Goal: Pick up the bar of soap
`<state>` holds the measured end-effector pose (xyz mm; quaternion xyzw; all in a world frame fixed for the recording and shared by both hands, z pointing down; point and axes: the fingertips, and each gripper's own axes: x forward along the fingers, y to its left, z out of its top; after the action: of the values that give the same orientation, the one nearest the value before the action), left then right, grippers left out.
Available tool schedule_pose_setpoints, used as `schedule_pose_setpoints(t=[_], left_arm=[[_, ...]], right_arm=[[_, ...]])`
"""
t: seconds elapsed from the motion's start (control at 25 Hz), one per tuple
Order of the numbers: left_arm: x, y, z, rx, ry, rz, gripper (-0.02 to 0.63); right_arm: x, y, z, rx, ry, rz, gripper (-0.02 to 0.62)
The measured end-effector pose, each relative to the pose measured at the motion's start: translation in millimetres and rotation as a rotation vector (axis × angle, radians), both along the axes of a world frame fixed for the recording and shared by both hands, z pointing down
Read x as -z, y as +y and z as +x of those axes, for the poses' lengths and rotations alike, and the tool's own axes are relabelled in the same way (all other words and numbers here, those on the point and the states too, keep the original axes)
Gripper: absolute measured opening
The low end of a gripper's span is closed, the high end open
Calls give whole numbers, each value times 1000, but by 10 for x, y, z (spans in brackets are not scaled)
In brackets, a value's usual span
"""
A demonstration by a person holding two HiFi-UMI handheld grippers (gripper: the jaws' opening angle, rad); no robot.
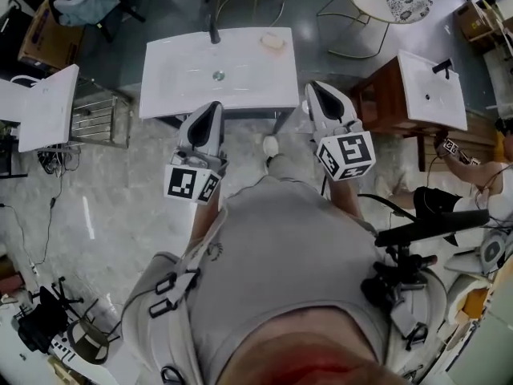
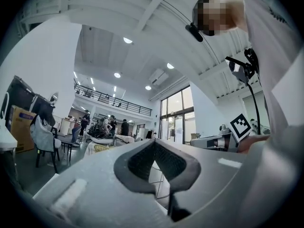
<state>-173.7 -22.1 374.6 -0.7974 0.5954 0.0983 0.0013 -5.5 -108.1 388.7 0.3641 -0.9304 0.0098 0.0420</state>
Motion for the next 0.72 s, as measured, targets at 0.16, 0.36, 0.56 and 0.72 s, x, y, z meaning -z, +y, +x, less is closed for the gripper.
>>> schedule_pose_setpoints(t=[0.16,0.36,0.56,0.72], left_arm=[[92,-410,-17,10,-6,-2,-2],[168,-919,-186,43,-4,-8,-2],[169,-1480,-204,68,1,-9,-2],[140,-1854,-35,82,4,-31,-2]], right_arm=[[60,-448,-56,13,-12,-2,0],[89,-983,-235,45,-16,-7,1],[57,-1512,-225,67,-13,-8,0],[-11,-1917,-12,70,-18,-30,1]])
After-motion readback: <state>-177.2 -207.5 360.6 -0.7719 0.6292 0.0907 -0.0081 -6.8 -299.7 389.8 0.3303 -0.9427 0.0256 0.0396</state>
